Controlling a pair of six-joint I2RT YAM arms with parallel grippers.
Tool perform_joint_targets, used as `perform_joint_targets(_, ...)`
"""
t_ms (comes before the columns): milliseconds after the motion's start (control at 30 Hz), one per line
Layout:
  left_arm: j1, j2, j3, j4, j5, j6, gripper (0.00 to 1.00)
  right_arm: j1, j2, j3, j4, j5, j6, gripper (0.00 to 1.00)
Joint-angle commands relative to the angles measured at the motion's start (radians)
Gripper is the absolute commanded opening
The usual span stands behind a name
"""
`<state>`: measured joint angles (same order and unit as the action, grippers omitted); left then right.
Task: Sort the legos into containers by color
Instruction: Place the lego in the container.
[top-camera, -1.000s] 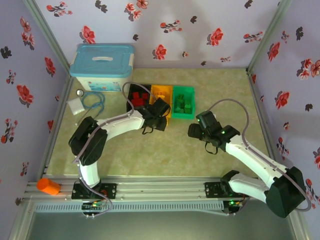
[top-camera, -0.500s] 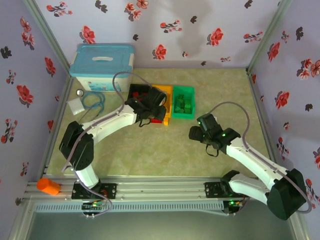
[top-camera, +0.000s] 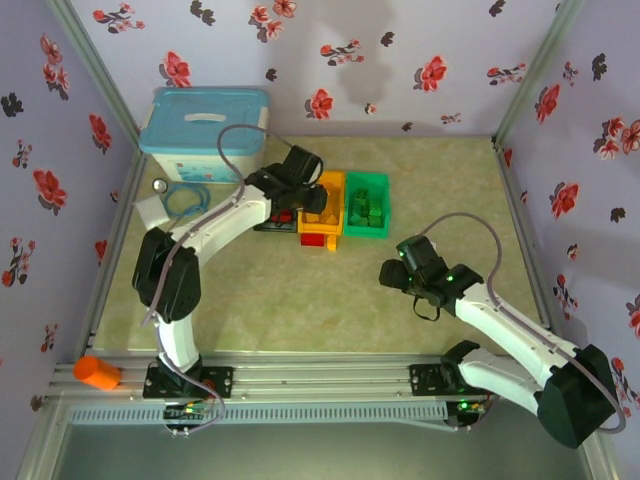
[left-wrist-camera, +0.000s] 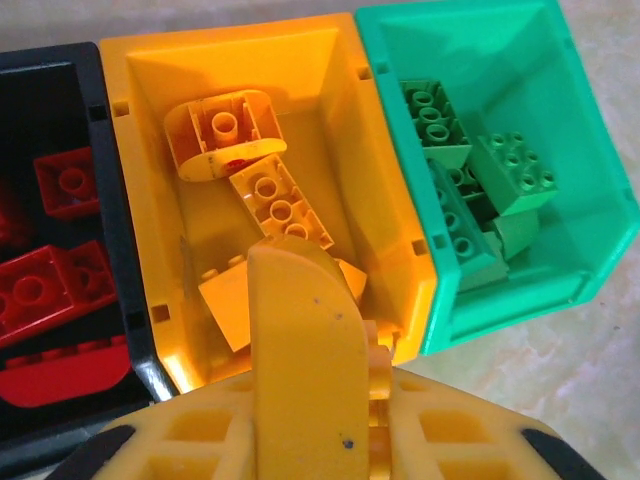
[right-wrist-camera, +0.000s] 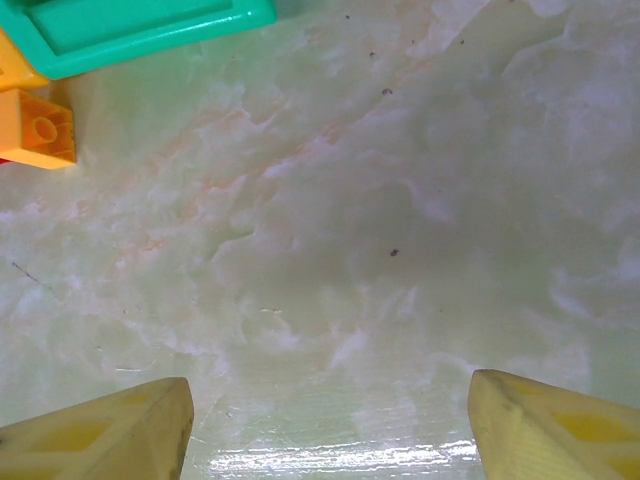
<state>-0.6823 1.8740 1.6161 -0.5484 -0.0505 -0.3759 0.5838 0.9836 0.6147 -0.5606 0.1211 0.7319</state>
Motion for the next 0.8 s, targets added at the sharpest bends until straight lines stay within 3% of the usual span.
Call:
perform_joint_targets(0, 0.021, 0.062, 0.082, -0.041, 0.030, 0.037, 0.27, -0.006, -0.021, -0.015, 0.019, -0.011, 0.026, 0.73)
perform_joint_targets(300, 0.044, 0.211, 0.227, -0.090, 0.042, 0.045, 0.27, -0.006, -0.023, -0.026, 0.033, -0.030, 0.035, 0.72)
perform_joint_targets(767, 0.055, 0.326, 0.280, -0.105, 0.098, 0.011, 0.31, -0.006, -0.042, -0.059, 0.057, -0.064, 0.058, 0.72)
